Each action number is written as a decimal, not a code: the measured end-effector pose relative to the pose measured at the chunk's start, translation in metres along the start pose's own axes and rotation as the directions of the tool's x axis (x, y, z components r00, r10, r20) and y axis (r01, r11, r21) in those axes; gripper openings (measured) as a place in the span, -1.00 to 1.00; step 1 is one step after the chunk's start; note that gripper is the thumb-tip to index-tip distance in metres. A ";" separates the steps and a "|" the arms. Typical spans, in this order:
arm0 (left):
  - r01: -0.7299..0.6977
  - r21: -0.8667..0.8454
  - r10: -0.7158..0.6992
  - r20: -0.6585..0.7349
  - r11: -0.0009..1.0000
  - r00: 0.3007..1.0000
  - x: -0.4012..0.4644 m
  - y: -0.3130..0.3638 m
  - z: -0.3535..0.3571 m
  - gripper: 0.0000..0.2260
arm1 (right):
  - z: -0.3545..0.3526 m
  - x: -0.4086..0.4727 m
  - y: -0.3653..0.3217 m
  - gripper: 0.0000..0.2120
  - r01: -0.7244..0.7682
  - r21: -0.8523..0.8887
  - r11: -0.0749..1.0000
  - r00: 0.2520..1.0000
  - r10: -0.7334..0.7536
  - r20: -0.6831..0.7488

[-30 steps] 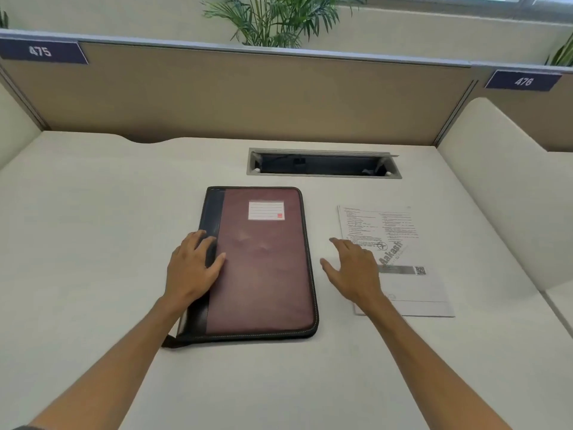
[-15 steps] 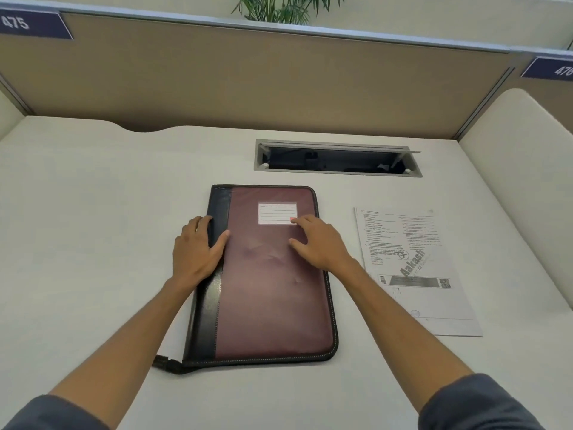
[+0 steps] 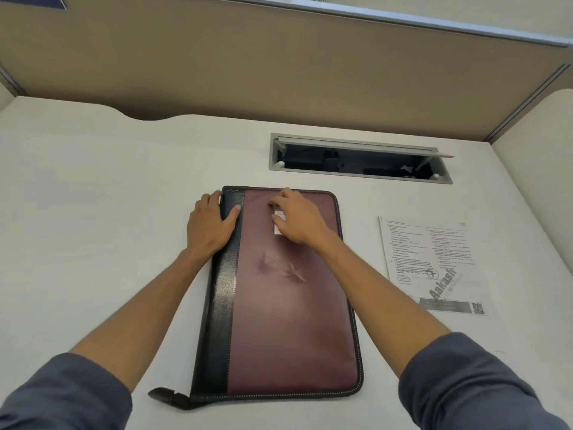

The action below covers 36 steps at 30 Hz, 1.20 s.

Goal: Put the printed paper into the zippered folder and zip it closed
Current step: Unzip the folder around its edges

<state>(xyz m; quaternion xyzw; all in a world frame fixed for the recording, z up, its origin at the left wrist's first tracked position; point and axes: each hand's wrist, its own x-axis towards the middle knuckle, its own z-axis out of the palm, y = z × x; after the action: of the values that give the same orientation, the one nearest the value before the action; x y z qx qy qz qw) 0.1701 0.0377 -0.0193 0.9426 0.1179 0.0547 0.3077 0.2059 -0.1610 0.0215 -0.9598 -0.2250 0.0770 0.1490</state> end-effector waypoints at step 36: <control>0.084 -0.182 -0.108 -0.128 0.980 0.986 0.028 -0.006 0.018 -0.32 | -0.014 0.149 -0.053 -0.54 0.096 0.164 0.982 0.835 -0.169 0.524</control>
<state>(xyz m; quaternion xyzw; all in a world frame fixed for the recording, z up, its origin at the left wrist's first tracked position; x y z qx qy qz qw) 0.1989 0.0389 -0.0363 0.8989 0.1790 0.1147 0.3832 0.3194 -0.0516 0.0397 -0.8704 -0.3179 0.3457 0.1478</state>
